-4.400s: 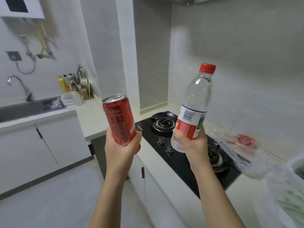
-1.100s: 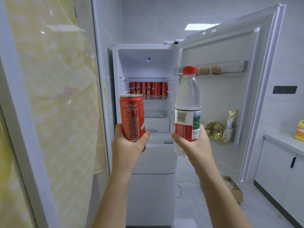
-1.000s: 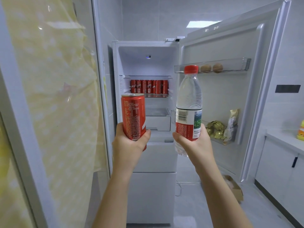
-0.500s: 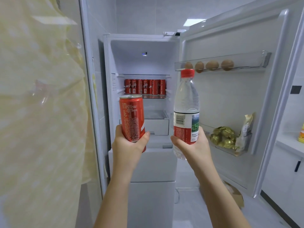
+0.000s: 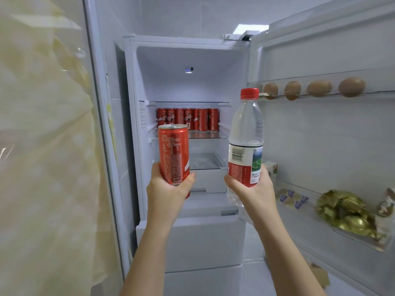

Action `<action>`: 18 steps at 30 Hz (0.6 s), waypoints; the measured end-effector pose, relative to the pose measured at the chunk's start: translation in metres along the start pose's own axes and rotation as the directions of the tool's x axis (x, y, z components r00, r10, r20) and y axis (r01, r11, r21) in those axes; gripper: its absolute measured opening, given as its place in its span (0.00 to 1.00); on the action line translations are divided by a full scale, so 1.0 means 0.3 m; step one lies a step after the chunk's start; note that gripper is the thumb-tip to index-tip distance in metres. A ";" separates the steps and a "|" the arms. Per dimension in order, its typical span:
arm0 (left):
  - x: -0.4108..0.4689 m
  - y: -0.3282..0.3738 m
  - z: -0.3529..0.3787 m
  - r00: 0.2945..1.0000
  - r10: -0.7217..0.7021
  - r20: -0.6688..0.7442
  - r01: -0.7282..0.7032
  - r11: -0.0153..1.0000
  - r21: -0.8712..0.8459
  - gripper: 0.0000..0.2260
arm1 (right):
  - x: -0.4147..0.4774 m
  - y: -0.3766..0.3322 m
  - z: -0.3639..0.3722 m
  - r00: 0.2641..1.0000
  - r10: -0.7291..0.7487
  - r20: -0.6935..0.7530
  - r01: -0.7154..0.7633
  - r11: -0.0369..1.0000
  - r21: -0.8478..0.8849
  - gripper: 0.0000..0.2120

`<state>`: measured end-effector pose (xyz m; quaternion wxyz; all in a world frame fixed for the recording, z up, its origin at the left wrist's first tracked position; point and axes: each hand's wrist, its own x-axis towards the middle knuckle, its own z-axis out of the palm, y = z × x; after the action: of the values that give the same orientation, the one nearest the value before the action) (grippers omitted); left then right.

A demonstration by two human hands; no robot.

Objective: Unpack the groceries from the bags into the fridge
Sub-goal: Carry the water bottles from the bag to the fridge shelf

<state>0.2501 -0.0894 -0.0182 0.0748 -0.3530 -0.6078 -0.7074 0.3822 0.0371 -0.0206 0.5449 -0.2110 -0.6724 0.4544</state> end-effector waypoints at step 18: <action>0.325 -0.347 0.103 0.996 -0.084 0.014 0.083 0.993 0.081 0.17 | 0.313 0.325 0.265 0.995 0.103 0.012 -0.104 0.994 0.040 0.19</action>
<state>0.1350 -0.0036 -0.0444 0.0538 -0.3301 -0.6508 -0.6816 0.2584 0.1285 -0.0513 0.5215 -0.2320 -0.6538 0.4967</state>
